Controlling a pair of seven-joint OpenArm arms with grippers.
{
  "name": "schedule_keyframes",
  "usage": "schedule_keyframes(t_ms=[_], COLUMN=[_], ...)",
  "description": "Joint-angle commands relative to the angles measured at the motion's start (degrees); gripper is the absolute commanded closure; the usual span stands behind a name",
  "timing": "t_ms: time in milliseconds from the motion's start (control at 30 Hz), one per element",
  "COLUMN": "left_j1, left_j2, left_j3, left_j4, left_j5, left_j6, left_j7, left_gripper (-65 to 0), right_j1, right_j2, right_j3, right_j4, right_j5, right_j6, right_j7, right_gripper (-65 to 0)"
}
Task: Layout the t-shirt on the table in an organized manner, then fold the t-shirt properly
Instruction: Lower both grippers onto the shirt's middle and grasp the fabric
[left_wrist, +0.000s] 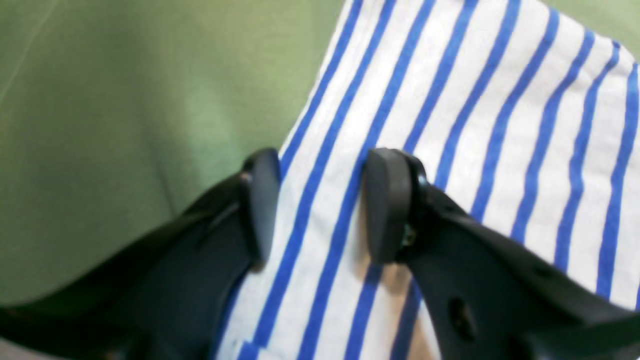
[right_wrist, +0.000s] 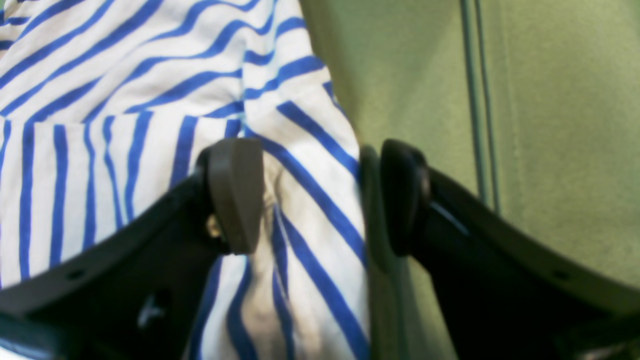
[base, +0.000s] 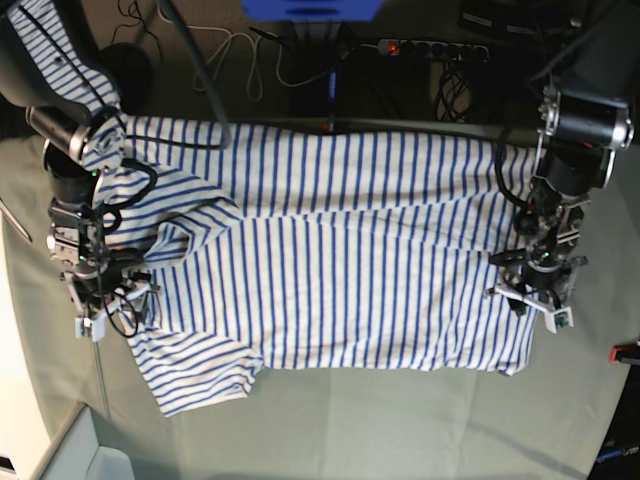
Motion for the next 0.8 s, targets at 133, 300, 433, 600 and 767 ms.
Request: schedule_keyframes(t_ms=[133, 300, 433, 600, 767], left_j1=[-0.79, -0.79, -0.87, -0.87, 0.27], left_j2=[-0.63, 0.77, 0.86, 0.95, 0.51], left_j3=[0.03, 0.21, 0.12, 0.12, 0.21], left_j4=[-2.11, -2.11, -1.85, -1.67, 4.04], left_j5=[0.38, 0.47, 0.47, 0.30, 0.03], left_j6=[0.49, 0.40, 0.40, 0.40, 0.40], left_j7=[-2.01, -1.84, -1.84, -1.84, -1.75], left_gripper=[-27.6, -24.1, -4.4, 0.0, 0.0], right_j1=[-0.77, -0.77, -0.77, -0.77, -0.77], right_j2=[0.01, 0.01, 0.01, 0.10, 0.10], right_j3=[-0.14, -0.14, -0.14, -0.14, 0.12], right_j4=[-0.12, -0.12, -0.12, -0.12, 0.24], right_j5=[-0.68, -0.68, -0.68, -0.68, -0.51], right_j6=[0.36, 0.45, 0.45, 0.45, 0.54], right_j7=[-3.30, -3.48, -3.48, -3.30, -3.21], right_gripper=[-37.7, -37.7, -34.4, -10.6, 0.0])
